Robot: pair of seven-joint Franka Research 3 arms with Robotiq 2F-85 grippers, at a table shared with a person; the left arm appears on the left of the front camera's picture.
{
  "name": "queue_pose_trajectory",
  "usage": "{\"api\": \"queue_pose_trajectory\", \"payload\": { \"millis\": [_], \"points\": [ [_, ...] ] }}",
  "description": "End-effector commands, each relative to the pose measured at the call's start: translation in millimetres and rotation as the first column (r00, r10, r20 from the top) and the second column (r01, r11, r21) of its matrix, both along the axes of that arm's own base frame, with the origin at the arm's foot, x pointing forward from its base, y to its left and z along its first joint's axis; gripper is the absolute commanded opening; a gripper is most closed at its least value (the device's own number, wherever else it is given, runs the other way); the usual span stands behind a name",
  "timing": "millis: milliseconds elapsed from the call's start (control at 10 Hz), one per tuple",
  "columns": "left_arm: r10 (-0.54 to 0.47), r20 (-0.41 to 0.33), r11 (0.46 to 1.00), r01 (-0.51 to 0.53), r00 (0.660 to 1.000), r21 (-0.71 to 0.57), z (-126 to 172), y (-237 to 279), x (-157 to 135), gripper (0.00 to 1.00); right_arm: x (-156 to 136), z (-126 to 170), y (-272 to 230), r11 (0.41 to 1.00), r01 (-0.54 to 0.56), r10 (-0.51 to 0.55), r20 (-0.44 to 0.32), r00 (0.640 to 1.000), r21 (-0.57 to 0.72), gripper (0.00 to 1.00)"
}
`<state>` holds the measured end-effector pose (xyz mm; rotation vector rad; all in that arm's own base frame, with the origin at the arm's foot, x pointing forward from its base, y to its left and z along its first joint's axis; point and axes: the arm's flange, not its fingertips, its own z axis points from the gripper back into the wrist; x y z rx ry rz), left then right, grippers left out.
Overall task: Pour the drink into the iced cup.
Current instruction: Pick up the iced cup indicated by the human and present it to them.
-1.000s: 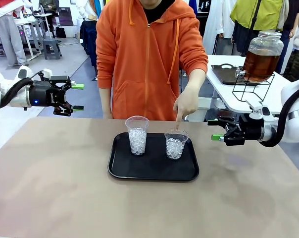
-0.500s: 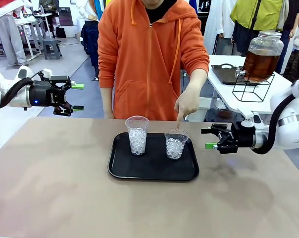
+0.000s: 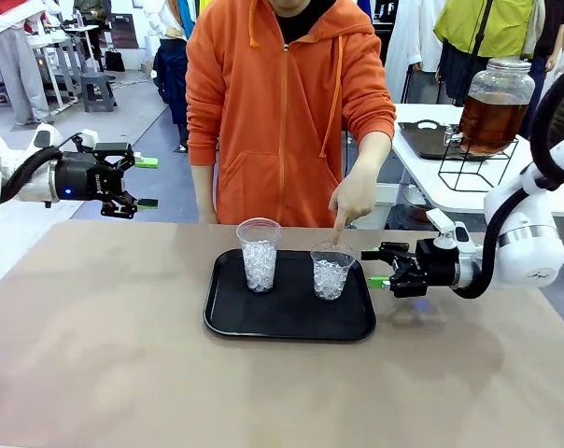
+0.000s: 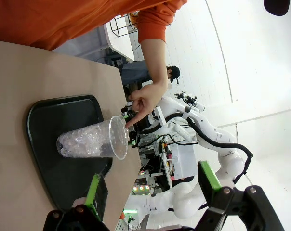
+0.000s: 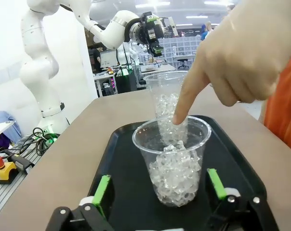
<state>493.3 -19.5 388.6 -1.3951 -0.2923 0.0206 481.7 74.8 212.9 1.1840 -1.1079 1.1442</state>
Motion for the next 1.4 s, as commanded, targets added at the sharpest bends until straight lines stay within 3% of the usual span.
{"api": "queue_pose_trajectory", "payload": {
  "millis": [0,500,1300],
  "points": [
    [-0.005,0.015,1.0,0.006,1.0,-0.008,1.1,0.3,-0.4,1.0,9.2,-7.9,12.9,0.999,0.044,-0.044,0.029,0.999,-0.003,1.0],
    [-0.005,0.015,1.0,0.006,1.0,-0.008,1.1,0.3,-0.4,1.0,17.6,-17.4,33.5,0.998,0.053,-0.053,0.007,0.999,-0.022,1.0],
    [-0.005,0.015,1.0,0.006,1.0,-0.008,1.1,0.3,-0.4,1.0,22.8,-15.3,60.8,0.999,-0.032,0.033,-0.065,0.997,0.009,1.0]
  ]
}}
